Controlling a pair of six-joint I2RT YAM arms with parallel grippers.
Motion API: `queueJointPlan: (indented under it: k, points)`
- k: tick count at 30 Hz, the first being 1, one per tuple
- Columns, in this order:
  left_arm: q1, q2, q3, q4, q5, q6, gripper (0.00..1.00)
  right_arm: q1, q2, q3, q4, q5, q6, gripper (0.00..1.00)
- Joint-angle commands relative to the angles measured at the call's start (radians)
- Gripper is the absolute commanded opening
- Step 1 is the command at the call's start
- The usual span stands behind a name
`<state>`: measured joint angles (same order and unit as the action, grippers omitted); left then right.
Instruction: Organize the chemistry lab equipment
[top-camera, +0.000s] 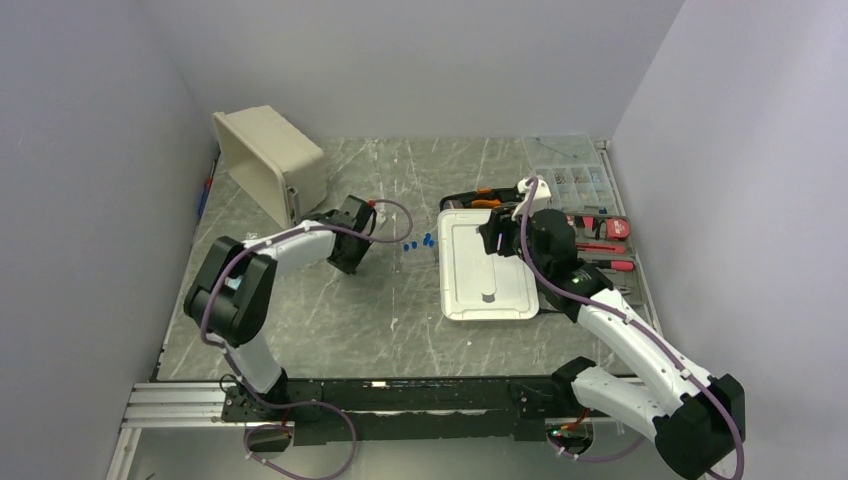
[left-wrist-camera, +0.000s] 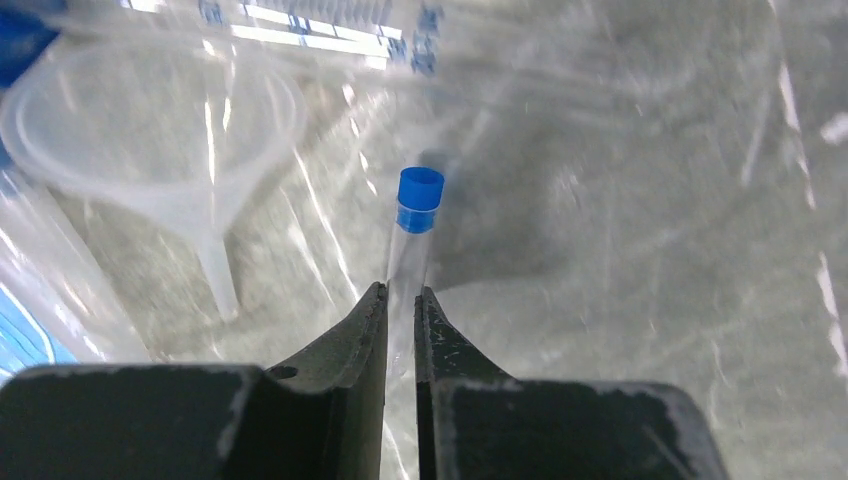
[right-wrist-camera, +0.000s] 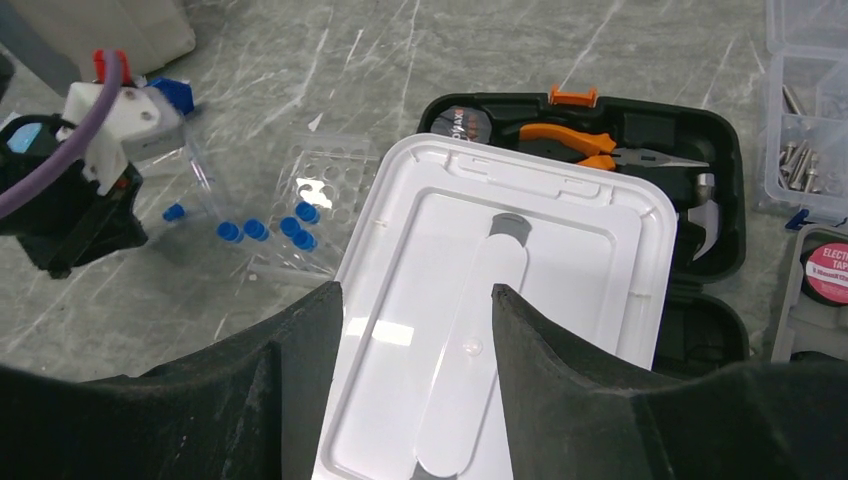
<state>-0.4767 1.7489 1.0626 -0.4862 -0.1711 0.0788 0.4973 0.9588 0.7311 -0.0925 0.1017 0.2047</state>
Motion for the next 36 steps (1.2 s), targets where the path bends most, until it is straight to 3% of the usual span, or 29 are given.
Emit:
queueJointPlan:
  k: [1, 7, 12, 15, 22, 36]
  points:
    - [-0.022, -0.163, -0.050, -0.028, 0.029, -0.046, 0.09, -0.011, -0.022, 0.002, 0.063, -0.029, 0.019, 0.59]
    - [-0.061, -0.439, -0.167, 0.050, 0.140, -0.026, 0.10, -0.014, -0.006, 0.028, 0.060, -0.143, 0.076, 0.59]
    - [-0.086, -0.605, -0.227, 0.125, 0.291, -0.005, 0.09, -0.007, 0.055, 0.059, 0.116, -0.441, 0.168, 0.59]
    - [-0.100, -0.642, -0.237, 0.148, 0.388, -0.004, 0.09, 0.037, 0.103, 0.067, 0.187, -0.545, 0.252, 0.58]
    - [-0.139, -0.681, -0.236, 0.175, 0.516, -0.021, 0.09, 0.170, 0.240, 0.146, 0.269, -0.583, 0.310, 0.60]
    - [-0.154, -0.729, -0.237, 0.183, 0.547, -0.030, 0.07, 0.224, 0.399, 0.215, 0.294, -0.625, 0.333, 0.54]
